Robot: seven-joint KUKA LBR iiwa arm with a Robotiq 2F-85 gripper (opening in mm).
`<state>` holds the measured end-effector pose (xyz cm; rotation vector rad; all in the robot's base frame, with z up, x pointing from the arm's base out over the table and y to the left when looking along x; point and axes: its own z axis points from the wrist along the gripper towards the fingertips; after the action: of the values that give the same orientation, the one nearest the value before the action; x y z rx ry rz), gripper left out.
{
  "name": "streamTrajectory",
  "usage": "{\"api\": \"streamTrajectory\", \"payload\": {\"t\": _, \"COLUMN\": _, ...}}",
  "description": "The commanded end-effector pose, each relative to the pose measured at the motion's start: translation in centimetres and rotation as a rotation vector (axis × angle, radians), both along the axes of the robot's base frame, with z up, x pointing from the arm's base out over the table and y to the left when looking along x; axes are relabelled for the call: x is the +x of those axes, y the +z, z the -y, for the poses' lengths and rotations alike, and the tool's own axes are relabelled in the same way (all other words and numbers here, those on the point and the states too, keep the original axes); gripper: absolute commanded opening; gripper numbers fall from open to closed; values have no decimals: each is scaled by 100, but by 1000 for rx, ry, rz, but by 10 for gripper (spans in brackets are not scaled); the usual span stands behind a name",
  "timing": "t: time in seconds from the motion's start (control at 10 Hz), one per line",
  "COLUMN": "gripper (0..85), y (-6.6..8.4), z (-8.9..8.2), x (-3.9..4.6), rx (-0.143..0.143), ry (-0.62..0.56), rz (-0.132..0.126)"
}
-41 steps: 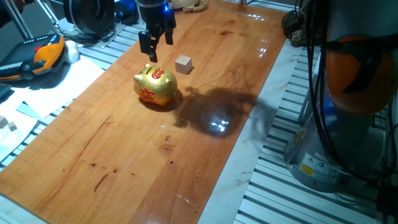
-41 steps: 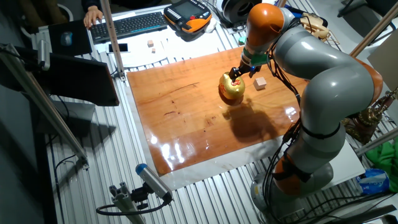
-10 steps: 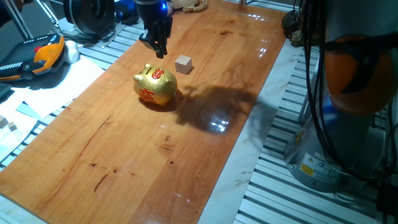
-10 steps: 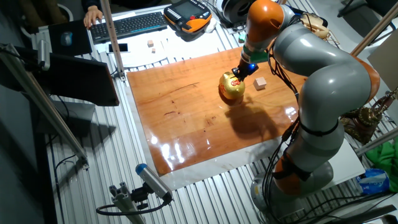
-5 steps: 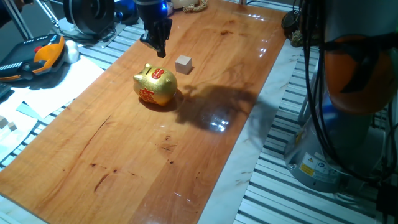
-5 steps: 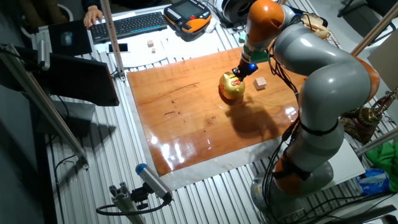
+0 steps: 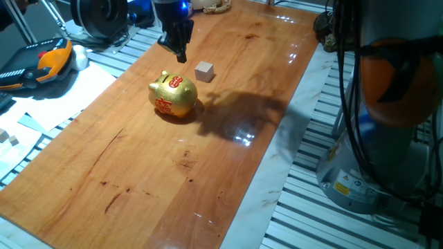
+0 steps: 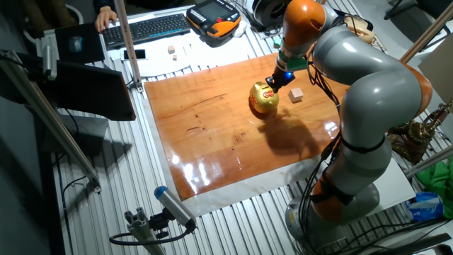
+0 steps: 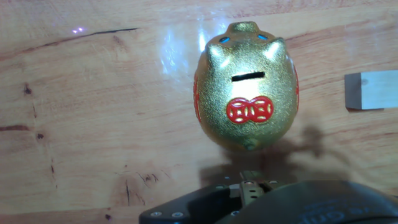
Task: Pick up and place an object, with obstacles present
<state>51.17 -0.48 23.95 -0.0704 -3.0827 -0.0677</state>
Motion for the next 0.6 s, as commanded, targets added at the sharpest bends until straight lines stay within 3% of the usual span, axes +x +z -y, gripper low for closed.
{"api": "streamTrajectory", "payload": {"t": 0.0, "gripper": 0, "y": 3, "z": 23, "x": -10, "rx": -4, "ry": 1, "rz": 3}}
{"api": "streamTrajectory", "payload": {"t": 0.1, "gripper": 0, "y": -12, "z": 43, "x": -5, "rx": -28, "ry": 18, "rz": 16}}
{"api": "streamTrajectory", "payload": {"t": 0.5, "gripper": 0, "y": -23, "z": 187, "x": 18, "rx": -15, "ry": 27, "rz": 24}}
